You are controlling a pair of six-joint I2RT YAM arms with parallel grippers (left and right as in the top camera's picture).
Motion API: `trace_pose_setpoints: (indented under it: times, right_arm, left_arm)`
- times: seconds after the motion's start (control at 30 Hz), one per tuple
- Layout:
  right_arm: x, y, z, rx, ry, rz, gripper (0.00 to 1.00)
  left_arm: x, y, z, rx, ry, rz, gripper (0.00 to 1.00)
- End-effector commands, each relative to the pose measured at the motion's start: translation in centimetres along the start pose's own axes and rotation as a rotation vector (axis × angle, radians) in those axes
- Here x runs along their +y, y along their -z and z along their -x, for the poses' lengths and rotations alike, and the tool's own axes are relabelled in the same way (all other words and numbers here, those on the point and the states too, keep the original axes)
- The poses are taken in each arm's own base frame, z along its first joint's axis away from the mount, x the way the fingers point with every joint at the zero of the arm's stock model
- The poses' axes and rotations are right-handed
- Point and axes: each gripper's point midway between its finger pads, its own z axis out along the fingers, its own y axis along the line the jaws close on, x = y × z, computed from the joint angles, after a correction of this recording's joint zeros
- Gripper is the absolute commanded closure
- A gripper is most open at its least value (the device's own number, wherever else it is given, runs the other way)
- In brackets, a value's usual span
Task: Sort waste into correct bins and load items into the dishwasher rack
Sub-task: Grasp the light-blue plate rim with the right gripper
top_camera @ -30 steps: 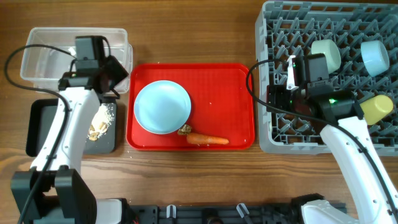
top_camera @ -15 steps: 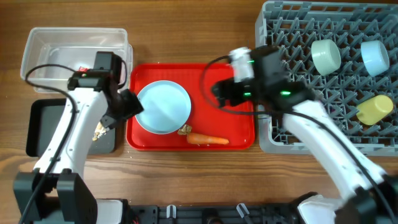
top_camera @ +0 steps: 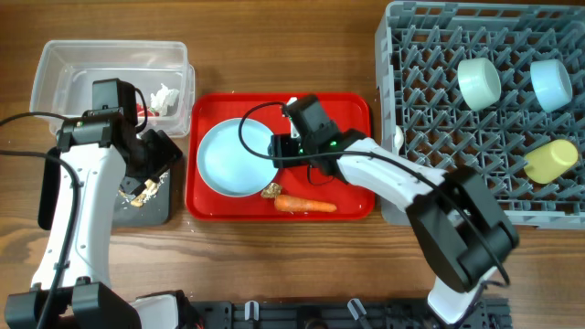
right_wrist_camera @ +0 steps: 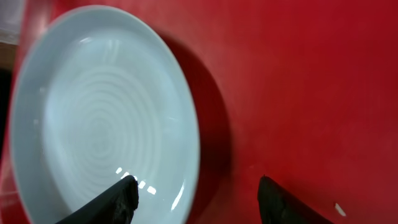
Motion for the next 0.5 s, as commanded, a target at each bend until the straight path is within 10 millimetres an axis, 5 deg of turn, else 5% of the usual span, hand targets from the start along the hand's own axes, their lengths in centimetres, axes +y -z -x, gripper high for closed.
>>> trace_pose_setpoints:
  times: [0.0, 0.23, 0.47]
  right_arm:
    - [-0.3, -1.6, -0.6, 0.02, -0.079, -0.005, 0.42]
    - [-1.0, -2.1, -0.8, 0.02, -0.146, -0.032, 0.82]
    - [-2.2, -1.9, 0.3, -0.023, -0.196, -0.071, 0.96]
  left_arm:
    - [0.1, 0.5, 0.2, -0.019, 0.017, -0.005, 0.22]
    - [0.1, 0.5, 0.2, -0.019, 0.017, -0.005, 0.21]
    - [0.0, 0.5, 0.2, -0.016, 0.018, -0.009, 0.21]
